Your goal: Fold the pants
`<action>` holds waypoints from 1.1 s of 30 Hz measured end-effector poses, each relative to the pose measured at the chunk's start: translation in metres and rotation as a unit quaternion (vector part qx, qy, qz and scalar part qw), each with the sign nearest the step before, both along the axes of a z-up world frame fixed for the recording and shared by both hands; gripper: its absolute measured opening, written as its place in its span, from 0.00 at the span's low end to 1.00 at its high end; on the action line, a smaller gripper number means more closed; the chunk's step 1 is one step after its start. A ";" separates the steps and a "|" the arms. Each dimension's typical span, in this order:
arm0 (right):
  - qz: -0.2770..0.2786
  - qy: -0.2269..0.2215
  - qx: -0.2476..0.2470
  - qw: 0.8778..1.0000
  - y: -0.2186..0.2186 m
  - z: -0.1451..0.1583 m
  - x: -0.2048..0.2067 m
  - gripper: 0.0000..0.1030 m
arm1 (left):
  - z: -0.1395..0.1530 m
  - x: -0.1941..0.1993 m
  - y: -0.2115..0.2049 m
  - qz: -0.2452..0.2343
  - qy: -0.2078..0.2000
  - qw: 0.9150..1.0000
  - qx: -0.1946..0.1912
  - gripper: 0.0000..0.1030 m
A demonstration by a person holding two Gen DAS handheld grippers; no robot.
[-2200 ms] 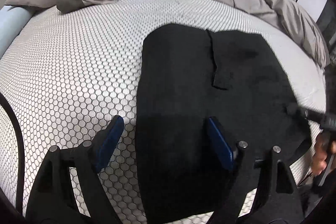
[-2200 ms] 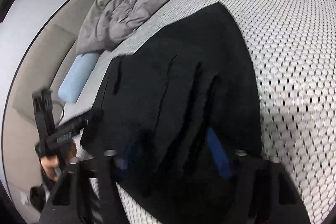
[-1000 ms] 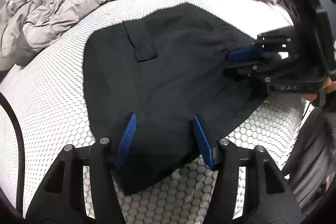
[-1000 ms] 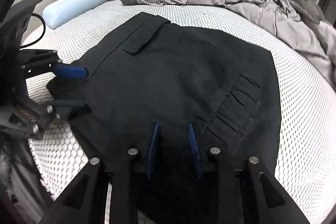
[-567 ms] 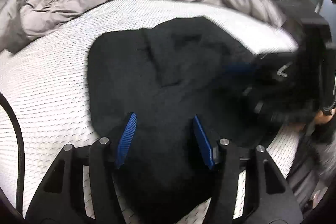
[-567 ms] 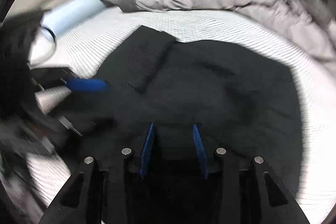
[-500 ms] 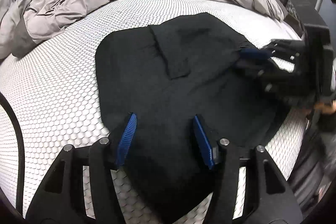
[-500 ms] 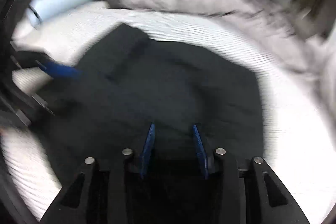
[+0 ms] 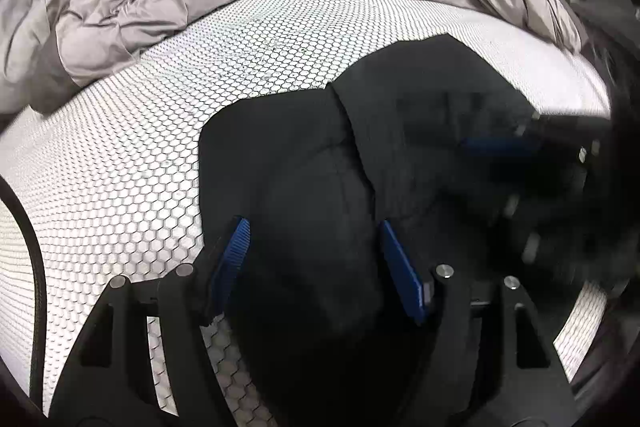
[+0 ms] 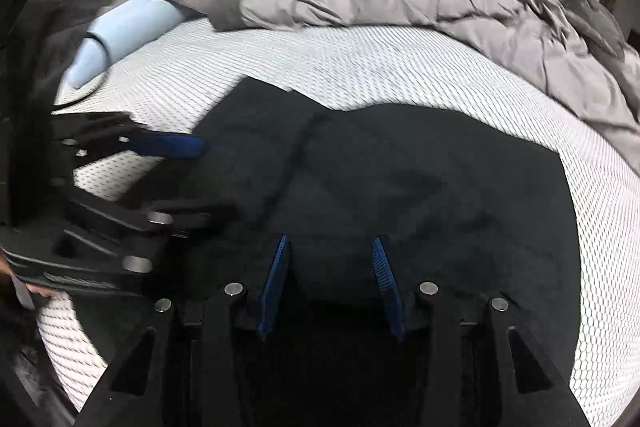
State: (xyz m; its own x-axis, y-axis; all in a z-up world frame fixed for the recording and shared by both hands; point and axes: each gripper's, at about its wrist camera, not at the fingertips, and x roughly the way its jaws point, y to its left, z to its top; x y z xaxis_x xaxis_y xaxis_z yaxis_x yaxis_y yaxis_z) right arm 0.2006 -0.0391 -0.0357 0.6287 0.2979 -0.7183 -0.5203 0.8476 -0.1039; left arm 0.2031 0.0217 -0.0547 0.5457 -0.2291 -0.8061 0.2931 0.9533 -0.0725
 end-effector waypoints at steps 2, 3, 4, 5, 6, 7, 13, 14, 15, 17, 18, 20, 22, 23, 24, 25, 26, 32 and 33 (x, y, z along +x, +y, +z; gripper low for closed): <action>-0.055 -0.027 -0.052 0.997 -0.022 0.003 -0.002 0.36 | 0.000 -0.007 0.004 0.000 0.001 1.000 -0.004 0.64; -0.058 -0.031 -0.052 0.996 -0.030 0.003 -0.005 0.31 | 0.001 -0.010 0.002 0.001 0.001 1.000 -0.006 0.64; -0.055 -0.020 -0.026 0.998 -0.041 0.004 -0.006 0.30 | 0.005 -0.012 0.004 0.001 0.005 1.000 -0.011 0.62; -0.053 -0.021 -0.014 0.998 -0.044 0.006 -0.008 0.30 | 0.011 -0.016 0.007 0.001 0.007 1.000 -0.025 0.59; -0.053 -0.025 -0.014 0.998 -0.043 0.009 -0.010 0.30 | 0.020 -0.017 0.015 0.002 0.003 0.998 -0.056 0.56; -0.051 -0.030 -0.012 0.998 -0.040 0.015 -0.015 0.31 | 0.029 -0.019 0.020 0.006 -0.005 0.997 -0.075 0.56; -0.032 -0.018 0.024 0.999 0.002 0.031 0.005 0.33 | 0.033 0.026 0.026 0.059 -0.001 0.993 -0.098 0.48; -0.023 -0.004 0.029 0.999 0.011 0.027 0.014 0.33 | 0.024 0.034 0.023 0.057 0.016 0.994 -0.090 0.47; -0.019 0.015 0.022 0.999 0.016 0.019 0.021 0.33 | 0.011 0.039 0.017 0.058 0.027 0.996 -0.056 0.48; -0.024 0.031 -0.009 0.999 0.018 0.003 0.034 0.33 | 0.002 0.036 0.010 0.038 0.010 0.999 -0.019 0.50; -0.024 0.026 -0.023 0.999 0.016 0.001 0.034 0.33 | 0.003 0.033 0.010 0.034 0.004 0.999 -0.013 0.52; -0.059 0.000 -0.075 0.995 0.007 0.003 0.032 0.33 | 0.005 0.027 0.012 0.038 0.000 0.999 -0.012 0.53; -0.079 -0.007 -0.088 0.993 -0.013 0.005 0.027 0.32 | 0.006 0.021 0.006 0.040 -0.010 0.999 0.010 0.53; -0.072 0.004 -0.063 0.995 -0.020 0.006 0.025 0.32 | 0.008 0.019 0.001 0.039 -0.015 0.999 0.022 0.53; -0.066 0.003 -0.053 0.996 -0.024 0.006 0.024 0.32 | 0.012 0.017 -0.001 0.035 -0.018 0.999 0.025 0.51; -0.066 0.005 -0.041 0.997 -0.028 0.008 0.022 0.32 | 0.015 0.021 0.000 0.035 -0.017 0.999 0.018 0.47; -0.070 0.008 -0.027 0.997 -0.029 0.012 0.021 0.32 | 0.022 0.021 0.004 0.036 -0.018 0.999 -0.007 0.47; -0.052 0.006 0.045 0.998 0.001 0.030 0.034 0.35 | 0.021 0.052 0.019 0.092 -0.004 0.993 -0.069 0.46; -0.052 0.011 0.038 0.998 0.010 0.027 0.038 0.35 | 0.007 0.059 0.019 0.092 0.019 0.994 -0.055 0.48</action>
